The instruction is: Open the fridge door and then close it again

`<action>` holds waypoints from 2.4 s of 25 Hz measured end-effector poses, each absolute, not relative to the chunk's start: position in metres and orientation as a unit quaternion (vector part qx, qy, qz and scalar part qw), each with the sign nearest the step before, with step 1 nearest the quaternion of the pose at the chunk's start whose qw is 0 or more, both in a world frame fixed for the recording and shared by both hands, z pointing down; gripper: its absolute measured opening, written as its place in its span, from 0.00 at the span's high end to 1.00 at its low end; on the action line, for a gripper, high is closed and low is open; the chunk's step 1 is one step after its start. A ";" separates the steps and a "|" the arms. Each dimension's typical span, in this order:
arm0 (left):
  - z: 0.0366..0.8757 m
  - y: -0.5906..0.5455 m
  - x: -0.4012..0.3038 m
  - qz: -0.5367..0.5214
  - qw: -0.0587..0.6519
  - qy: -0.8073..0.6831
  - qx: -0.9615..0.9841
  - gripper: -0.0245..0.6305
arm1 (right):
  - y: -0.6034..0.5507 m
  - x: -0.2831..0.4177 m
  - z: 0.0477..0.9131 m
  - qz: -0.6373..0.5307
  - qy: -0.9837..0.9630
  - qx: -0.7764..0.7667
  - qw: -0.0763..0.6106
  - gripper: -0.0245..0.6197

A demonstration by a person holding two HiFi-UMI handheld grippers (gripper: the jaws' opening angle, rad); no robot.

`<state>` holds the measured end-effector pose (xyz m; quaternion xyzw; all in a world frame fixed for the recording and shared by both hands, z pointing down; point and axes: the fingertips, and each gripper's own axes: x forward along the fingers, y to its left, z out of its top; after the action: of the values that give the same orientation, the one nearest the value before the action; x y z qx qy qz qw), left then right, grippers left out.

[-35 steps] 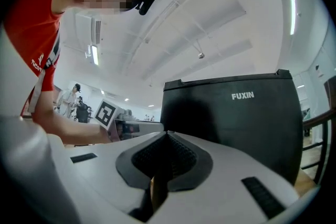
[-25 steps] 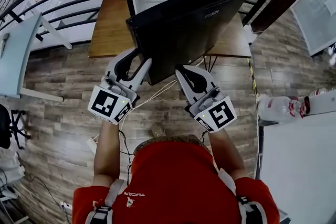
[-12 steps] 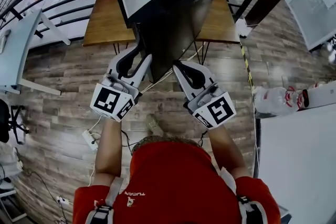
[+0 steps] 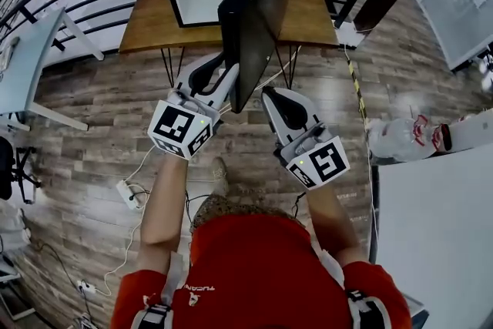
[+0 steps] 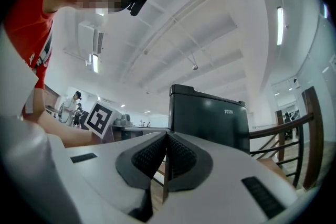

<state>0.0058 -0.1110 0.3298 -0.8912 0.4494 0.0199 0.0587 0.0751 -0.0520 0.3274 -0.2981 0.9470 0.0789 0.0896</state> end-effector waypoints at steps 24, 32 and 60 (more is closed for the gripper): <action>0.324 -0.095 0.159 0.003 0.066 0.316 -0.946 0.89 | -0.023 0.171 0.326 0.063 0.897 -0.427 0.094 0.92; 0.323 -0.098 0.196 0.003 0.062 0.277 -0.959 0.90 | -0.017 0.193 0.327 0.064 0.882 -0.458 0.088 0.92; 0.319 -0.054 0.102 0.053 0.046 0.331 -0.941 0.95 | -0.025 0.138 0.322 0.065 0.902 -0.417 0.095 0.92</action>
<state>0.1016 -0.0538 0.3195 -0.9409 0.3313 0.0525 0.0460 0.1383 -0.0250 0.3222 -0.4172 0.9015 0.0649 0.0946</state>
